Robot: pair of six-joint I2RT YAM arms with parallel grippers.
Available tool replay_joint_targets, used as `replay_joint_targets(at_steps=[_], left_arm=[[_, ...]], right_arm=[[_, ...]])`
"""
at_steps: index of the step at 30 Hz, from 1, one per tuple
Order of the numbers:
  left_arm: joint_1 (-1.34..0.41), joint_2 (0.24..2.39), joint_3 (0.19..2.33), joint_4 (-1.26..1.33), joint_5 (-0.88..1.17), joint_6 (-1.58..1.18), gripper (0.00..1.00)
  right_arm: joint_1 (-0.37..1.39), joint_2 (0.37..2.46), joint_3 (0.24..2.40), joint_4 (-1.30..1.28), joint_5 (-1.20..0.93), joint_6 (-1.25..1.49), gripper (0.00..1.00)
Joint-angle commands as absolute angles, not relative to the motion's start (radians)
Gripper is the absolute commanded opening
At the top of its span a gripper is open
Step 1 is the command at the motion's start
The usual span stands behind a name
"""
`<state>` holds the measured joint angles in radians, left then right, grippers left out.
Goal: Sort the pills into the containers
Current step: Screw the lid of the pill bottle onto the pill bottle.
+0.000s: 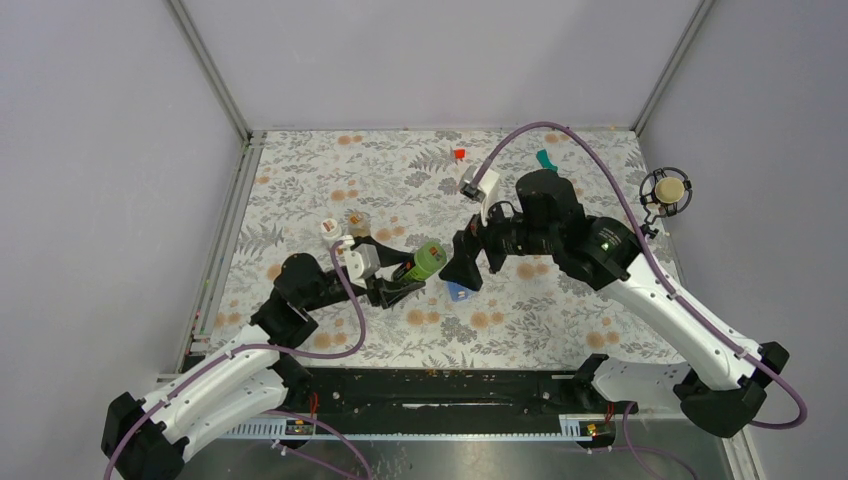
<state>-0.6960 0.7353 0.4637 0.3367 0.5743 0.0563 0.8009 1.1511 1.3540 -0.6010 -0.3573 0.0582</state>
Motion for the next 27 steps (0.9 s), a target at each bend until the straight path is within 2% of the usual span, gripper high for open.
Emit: replay_joint_targets(at_steps=[1, 17, 27], left_arm=[[-0.697, 0.713, 0.484, 0.397, 0.620, 0.057, 0.00], [-0.696, 0.720, 0.500, 0.396, 0.704, 0.058, 0.00], [-0.696, 0.706, 0.496, 0.398, 0.695, 0.066, 0.00]], right_arm=[[0.798, 1.163, 1.396, -0.642, -0.603, -0.086, 1.00], [0.797, 1.317, 1.530, -0.660, -0.527, -0.073, 0.96], [0.798, 1.368, 1.548, -0.637, -0.321, 0.053, 0.95]])
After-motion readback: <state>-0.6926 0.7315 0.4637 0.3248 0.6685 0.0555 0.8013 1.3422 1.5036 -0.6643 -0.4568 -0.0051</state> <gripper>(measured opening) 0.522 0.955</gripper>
